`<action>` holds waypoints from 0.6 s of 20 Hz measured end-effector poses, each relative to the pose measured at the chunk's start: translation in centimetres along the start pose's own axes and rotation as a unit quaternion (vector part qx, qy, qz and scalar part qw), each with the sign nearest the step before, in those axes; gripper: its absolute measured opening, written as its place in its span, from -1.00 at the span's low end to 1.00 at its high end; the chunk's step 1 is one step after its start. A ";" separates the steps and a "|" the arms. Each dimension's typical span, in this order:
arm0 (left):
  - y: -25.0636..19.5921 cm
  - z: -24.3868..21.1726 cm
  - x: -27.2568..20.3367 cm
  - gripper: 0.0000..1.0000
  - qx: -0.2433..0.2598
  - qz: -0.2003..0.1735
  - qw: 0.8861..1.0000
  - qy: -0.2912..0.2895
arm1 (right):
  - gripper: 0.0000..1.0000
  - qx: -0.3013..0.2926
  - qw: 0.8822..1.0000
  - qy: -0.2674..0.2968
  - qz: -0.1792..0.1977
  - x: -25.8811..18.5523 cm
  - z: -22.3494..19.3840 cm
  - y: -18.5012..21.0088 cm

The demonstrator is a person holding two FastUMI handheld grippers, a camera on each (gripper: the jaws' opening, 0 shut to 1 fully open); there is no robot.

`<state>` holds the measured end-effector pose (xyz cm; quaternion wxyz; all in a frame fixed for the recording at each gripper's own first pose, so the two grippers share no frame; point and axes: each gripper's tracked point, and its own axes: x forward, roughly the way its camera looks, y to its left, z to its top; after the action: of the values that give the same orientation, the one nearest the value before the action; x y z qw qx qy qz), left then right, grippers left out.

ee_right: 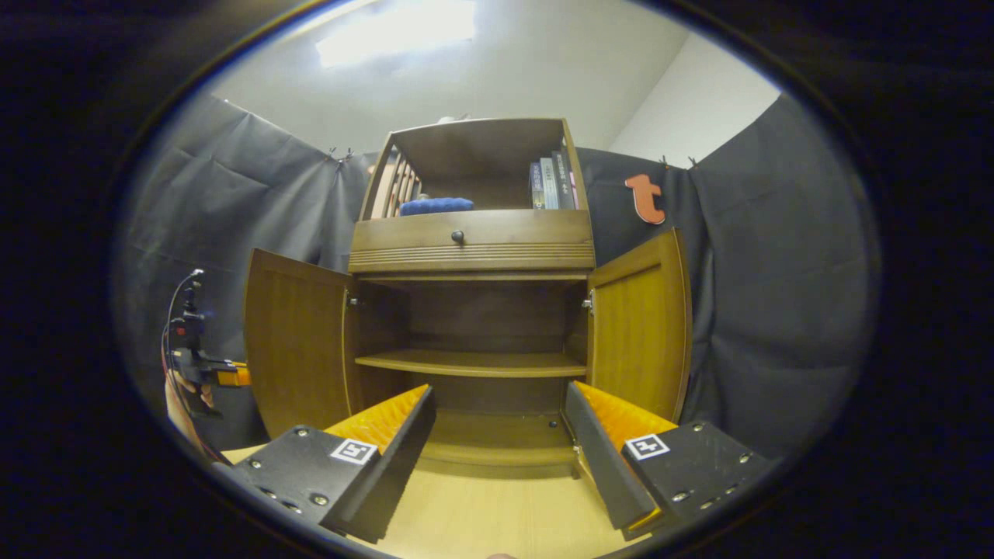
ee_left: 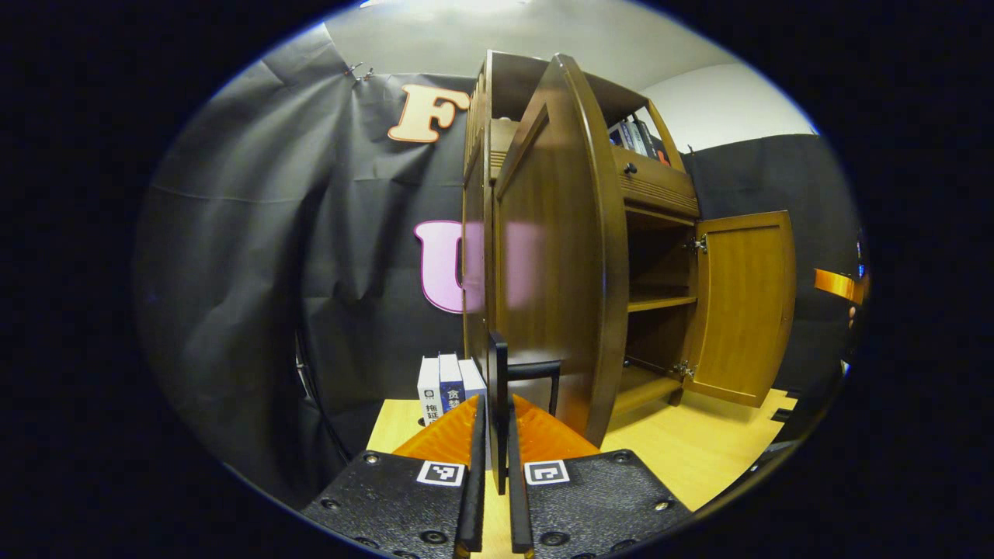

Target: Open the right door of the double-door shoe cabinet with the right hand, and open the left door with the left hand.

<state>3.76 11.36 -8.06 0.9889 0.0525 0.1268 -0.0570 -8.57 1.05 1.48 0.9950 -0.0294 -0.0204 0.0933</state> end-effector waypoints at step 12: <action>-0.5 5.3 -7.6 0.73 0.021 0.131 0.990 -0.052 | 1.00 0.000 1.000 -0.003 0.001 -1.0 1.7 -0.5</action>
<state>-2.34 11.02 -1.01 0.9918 0.0860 0.0659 0.0675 -9.54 0.46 3.15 0.9948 -0.0290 -0.0235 0.0946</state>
